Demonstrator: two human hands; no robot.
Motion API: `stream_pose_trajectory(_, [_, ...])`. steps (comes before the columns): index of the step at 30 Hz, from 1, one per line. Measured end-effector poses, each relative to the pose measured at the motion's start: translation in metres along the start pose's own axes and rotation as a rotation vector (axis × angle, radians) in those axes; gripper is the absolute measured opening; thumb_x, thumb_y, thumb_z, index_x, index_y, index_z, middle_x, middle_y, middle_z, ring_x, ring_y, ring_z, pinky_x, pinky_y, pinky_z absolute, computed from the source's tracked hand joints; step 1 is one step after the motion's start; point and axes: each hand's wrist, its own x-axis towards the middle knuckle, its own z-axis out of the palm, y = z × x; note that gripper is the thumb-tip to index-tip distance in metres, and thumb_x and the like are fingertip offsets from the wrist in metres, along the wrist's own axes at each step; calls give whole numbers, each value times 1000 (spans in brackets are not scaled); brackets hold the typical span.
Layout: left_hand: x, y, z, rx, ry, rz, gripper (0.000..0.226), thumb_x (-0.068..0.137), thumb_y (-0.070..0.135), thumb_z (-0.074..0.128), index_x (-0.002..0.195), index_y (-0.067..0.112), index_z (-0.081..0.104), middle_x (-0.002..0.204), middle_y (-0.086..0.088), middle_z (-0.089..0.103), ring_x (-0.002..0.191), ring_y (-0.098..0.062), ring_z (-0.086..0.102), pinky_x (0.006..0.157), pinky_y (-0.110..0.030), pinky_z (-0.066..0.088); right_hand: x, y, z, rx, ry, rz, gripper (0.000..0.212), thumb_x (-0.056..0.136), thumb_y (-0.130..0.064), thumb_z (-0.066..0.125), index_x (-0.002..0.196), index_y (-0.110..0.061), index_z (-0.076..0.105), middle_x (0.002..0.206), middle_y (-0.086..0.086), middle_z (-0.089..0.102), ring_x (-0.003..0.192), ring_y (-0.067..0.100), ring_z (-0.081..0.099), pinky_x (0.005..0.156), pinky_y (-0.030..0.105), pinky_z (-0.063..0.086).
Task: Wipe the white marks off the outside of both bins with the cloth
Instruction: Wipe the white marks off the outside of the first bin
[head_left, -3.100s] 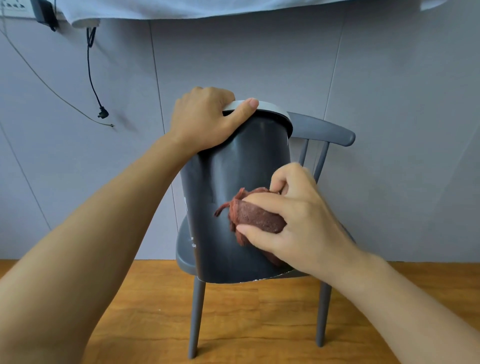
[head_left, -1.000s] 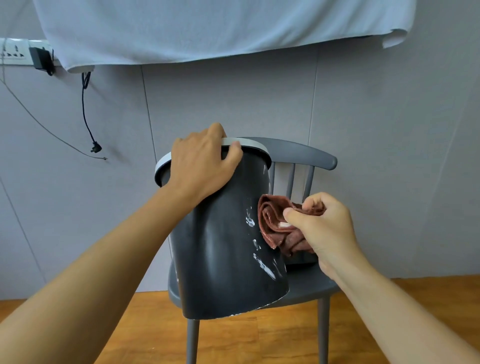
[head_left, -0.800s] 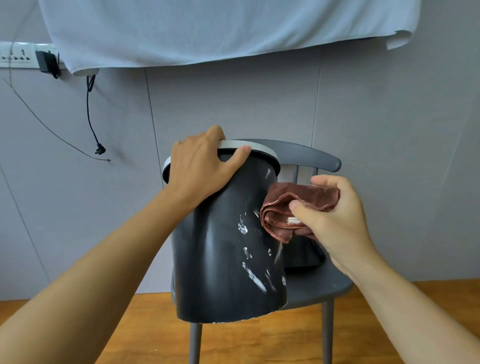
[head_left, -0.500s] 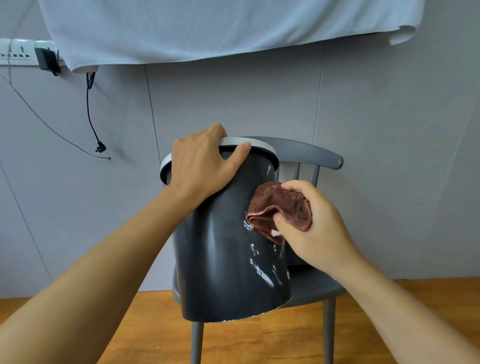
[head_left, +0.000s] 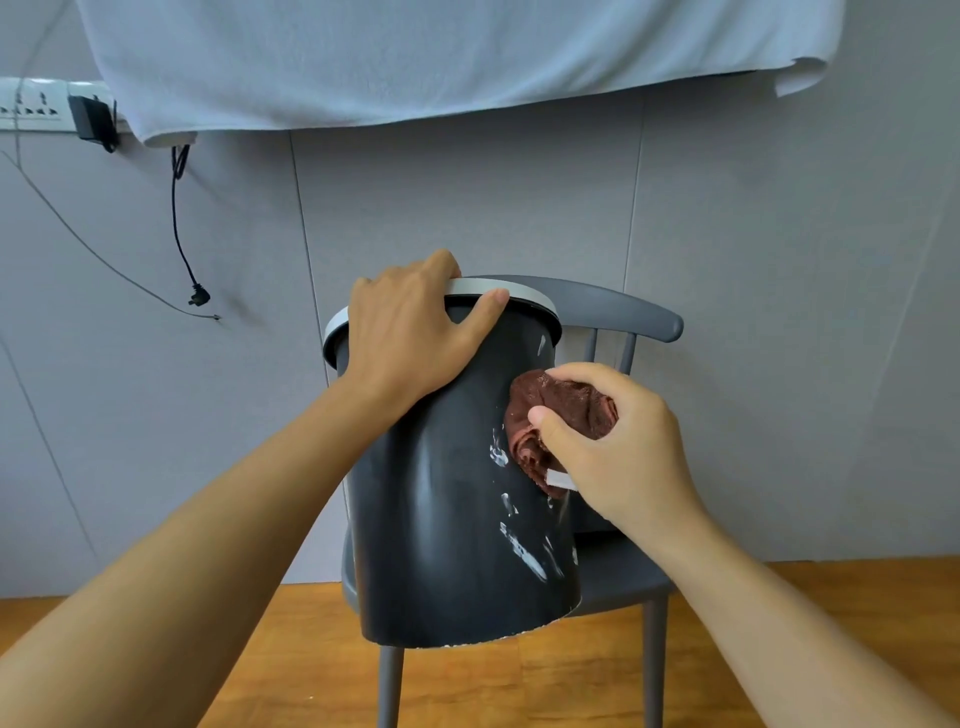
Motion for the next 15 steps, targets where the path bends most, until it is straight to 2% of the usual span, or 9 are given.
stream_pose_trajectory(3, [-1,2,-1,-13,1,17,50,92,67,50,87,17,54,68,6,55,68,-27,55,65,-36,35,11,-3,-11,14,70,-52,31,85,-19,82,114,-29,75,107,-17,75,104,3,69,90,24,58])
stream_pose_trajectory(6, [-1,7,0,-17,-2,40,50,92,67,50,87,18,55,69,5,58,69,-27,56,68,-38,38,18,-7,-14,-35,88,-147,46,83,-21,86,126,-27,69,116,-16,71,108,1,65,94,15,52])
stream_pose_trajectory(10, [0,12,-1,-51,-15,38,49,91,67,53,89,18,59,68,8,56,72,-28,59,72,-40,43,11,-8,-1,-150,-93,-229,51,89,-32,80,138,-27,65,126,-7,59,118,14,57,99,33,54])
stream_pose_trajectory(13, [-1,10,-1,-76,-12,34,48,90,66,56,87,19,59,63,11,49,68,-25,57,68,-38,43,7,-6,2,-174,-118,-189,57,88,-44,79,141,-37,60,124,-8,47,119,19,51,96,33,53])
stream_pose_trajectory(15, [-1,10,-1,-82,-10,42,48,90,67,56,87,20,59,63,11,50,67,-23,57,68,-38,44,5,-5,3,-156,-99,-210,51,90,-37,78,138,-35,63,121,-8,48,115,16,53,93,32,56])
